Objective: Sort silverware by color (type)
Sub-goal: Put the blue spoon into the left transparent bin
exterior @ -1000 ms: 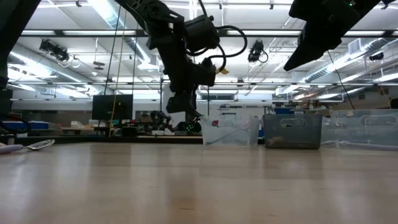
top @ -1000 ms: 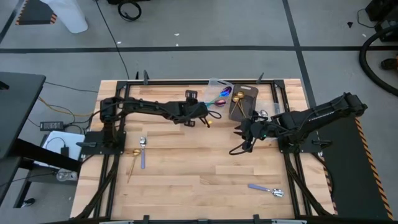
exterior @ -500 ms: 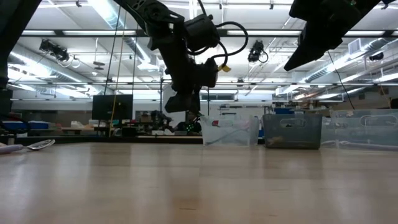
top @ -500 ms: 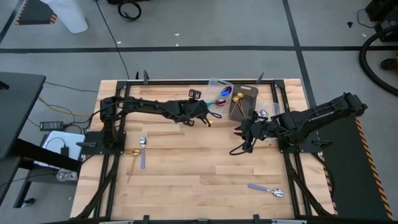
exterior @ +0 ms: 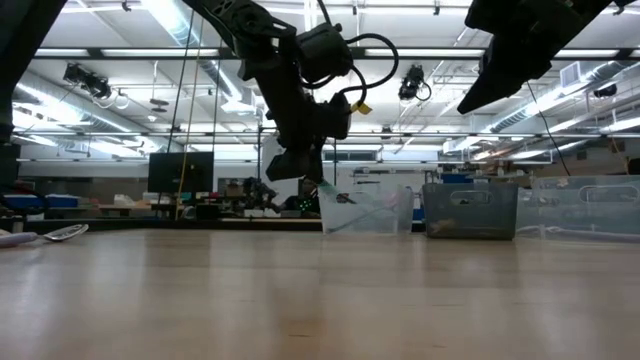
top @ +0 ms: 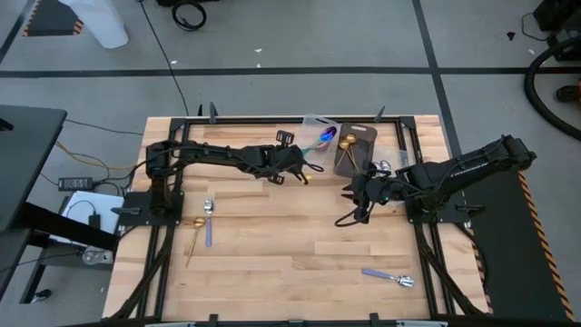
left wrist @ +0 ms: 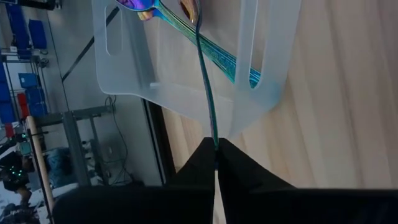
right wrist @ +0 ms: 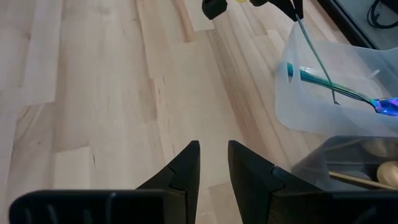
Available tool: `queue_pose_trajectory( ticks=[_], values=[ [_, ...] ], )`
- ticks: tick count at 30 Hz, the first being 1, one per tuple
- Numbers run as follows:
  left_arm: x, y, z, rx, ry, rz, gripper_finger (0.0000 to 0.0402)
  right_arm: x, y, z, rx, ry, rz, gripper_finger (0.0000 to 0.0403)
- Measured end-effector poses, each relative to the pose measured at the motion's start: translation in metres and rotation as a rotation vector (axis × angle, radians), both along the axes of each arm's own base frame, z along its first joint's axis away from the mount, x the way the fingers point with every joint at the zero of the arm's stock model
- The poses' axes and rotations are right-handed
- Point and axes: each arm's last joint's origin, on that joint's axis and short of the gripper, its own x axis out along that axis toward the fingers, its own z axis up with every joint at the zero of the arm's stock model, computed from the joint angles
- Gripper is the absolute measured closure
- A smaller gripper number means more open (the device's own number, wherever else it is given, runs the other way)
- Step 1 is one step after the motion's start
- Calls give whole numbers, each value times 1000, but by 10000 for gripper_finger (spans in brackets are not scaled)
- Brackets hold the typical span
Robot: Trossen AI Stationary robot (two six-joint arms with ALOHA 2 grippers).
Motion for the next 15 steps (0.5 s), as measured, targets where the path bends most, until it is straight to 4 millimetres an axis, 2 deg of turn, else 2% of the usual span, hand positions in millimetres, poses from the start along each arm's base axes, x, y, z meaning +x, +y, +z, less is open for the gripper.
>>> queue_pose_trajectory(
  ticks=[15],
  values=[
    [7, 4, 6, -50, -189, 70, 389, 1, 1, 0, 24, -3, 19, 310]
  ],
)
